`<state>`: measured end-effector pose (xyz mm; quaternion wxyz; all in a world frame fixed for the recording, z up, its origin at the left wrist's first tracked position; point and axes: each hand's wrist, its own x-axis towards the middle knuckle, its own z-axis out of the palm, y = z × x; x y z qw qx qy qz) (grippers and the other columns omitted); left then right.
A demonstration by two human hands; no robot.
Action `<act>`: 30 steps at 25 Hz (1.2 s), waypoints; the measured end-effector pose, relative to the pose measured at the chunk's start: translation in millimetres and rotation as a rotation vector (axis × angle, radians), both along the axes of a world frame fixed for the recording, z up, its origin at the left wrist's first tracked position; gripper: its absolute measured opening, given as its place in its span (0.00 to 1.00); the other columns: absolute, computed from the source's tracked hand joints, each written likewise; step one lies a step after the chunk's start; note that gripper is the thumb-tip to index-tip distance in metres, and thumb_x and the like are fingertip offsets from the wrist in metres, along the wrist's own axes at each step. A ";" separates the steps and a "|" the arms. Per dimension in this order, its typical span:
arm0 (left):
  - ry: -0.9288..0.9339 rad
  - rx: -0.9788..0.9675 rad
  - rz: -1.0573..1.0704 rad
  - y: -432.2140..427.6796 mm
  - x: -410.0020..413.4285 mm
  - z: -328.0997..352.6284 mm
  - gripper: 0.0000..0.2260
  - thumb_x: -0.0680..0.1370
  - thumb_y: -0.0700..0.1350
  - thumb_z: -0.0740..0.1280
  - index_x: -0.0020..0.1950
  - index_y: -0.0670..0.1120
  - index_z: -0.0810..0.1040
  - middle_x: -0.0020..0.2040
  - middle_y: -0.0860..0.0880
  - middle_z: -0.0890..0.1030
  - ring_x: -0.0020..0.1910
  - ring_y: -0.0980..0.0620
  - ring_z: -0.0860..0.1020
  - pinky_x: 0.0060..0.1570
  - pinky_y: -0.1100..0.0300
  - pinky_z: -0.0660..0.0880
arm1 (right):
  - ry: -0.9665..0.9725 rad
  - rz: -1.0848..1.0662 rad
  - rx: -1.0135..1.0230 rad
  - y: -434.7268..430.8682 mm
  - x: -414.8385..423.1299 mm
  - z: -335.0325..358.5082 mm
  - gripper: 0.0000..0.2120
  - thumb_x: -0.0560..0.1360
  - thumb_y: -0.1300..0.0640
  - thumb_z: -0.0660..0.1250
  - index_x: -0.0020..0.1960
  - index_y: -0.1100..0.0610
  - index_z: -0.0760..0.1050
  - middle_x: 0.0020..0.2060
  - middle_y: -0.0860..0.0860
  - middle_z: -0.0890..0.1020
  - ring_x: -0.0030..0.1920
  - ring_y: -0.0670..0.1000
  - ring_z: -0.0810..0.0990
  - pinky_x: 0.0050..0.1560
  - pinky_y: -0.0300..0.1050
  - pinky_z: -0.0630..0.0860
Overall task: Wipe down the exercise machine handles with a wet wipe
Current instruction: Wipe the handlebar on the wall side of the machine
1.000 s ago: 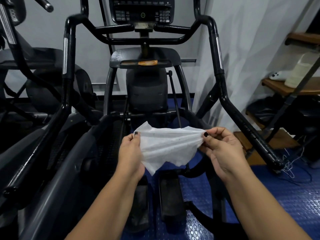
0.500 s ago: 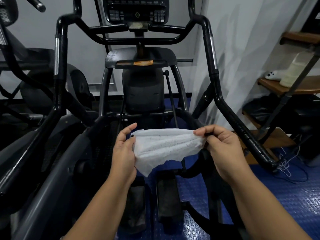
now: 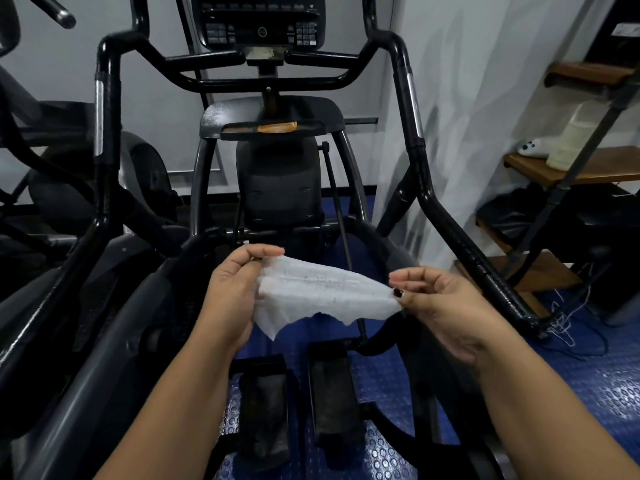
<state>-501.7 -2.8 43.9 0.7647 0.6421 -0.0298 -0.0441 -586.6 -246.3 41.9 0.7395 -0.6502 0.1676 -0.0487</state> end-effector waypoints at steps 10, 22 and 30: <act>-0.218 0.085 -0.485 16.3 4.5 54.0 0.30 0.66 0.32 0.73 0.67 0.47 0.76 0.63 0.50 0.80 0.58 0.50 0.81 0.50 0.59 0.80 | 0.209 0.432 0.596 16.1 -8.6 -26.1 0.25 0.67 0.75 0.70 0.63 0.65 0.77 0.56 0.66 0.81 0.50 0.58 0.83 0.49 0.46 0.82; -0.167 0.179 -0.449 33.5 19.2 31.0 0.36 0.64 0.28 0.76 0.70 0.49 0.73 0.67 0.51 0.77 0.61 0.48 0.80 0.54 0.59 0.79 | -0.226 0.045 0.308 4.8 -9.8 14.0 0.25 0.65 0.69 0.70 0.61 0.60 0.78 0.57 0.56 0.83 0.57 0.54 0.83 0.51 0.43 0.82; -0.226 0.237 -0.345 22.8 13.3 29.0 0.29 0.68 0.26 0.73 0.64 0.49 0.76 0.56 0.40 0.82 0.50 0.46 0.83 0.49 0.54 0.82 | -0.123 0.004 -0.397 -2.1 -25.1 35.8 0.25 0.67 0.67 0.77 0.58 0.46 0.78 0.38 0.61 0.84 0.40 0.60 0.84 0.46 0.56 0.83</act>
